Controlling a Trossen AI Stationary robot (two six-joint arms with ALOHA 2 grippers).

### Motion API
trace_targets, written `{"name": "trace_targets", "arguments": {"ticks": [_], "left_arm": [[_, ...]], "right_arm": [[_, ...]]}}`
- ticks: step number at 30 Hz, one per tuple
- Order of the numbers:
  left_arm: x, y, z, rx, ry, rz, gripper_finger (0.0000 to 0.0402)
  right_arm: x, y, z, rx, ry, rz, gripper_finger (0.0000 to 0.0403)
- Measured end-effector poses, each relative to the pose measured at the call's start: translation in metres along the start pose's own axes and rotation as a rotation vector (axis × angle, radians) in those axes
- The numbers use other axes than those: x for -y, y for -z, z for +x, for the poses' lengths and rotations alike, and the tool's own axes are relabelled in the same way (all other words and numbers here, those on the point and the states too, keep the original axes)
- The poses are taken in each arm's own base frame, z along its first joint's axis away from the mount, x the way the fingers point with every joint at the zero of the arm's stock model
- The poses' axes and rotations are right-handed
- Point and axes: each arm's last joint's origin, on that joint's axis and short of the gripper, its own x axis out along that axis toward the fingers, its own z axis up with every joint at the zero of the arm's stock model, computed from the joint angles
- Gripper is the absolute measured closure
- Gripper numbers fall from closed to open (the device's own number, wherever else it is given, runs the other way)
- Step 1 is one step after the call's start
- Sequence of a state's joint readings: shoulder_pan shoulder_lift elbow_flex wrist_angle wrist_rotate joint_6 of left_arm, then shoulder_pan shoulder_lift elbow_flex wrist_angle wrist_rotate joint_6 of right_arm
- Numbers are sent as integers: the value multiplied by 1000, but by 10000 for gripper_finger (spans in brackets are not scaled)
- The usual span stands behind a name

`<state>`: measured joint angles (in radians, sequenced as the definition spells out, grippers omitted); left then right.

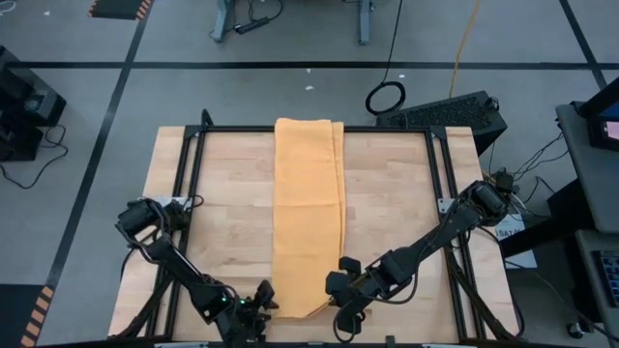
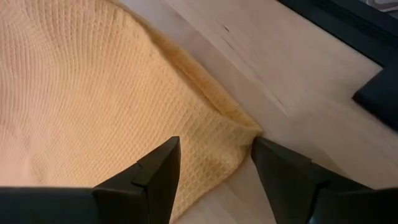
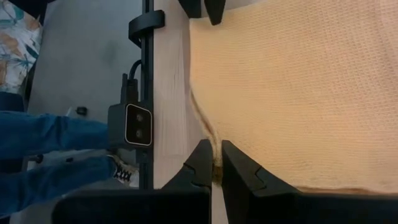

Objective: Roll towel
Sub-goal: Roll the yellow towel

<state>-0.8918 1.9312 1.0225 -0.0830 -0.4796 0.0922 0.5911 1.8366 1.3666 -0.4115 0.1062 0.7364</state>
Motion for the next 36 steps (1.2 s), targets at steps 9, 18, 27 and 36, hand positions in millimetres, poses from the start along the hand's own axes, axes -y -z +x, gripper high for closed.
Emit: {"name": "trace_targets", "arguments": {"ticks": [9,18,27,36], "left_arm": [[2,-6,-7,31,69,42,190],[-12,-7,-1,35,90,38,250],[-17,-2,11,13,145,1,341],[-30,-10,-3,44,121,-426,392]], "right_arm": [[0,0,0,-1,0,2,399],[0,0,0,0,1,2,399],[0,0,0,-2,3,3,399],[-4,1,-5,-4,-16,34,399]]}}
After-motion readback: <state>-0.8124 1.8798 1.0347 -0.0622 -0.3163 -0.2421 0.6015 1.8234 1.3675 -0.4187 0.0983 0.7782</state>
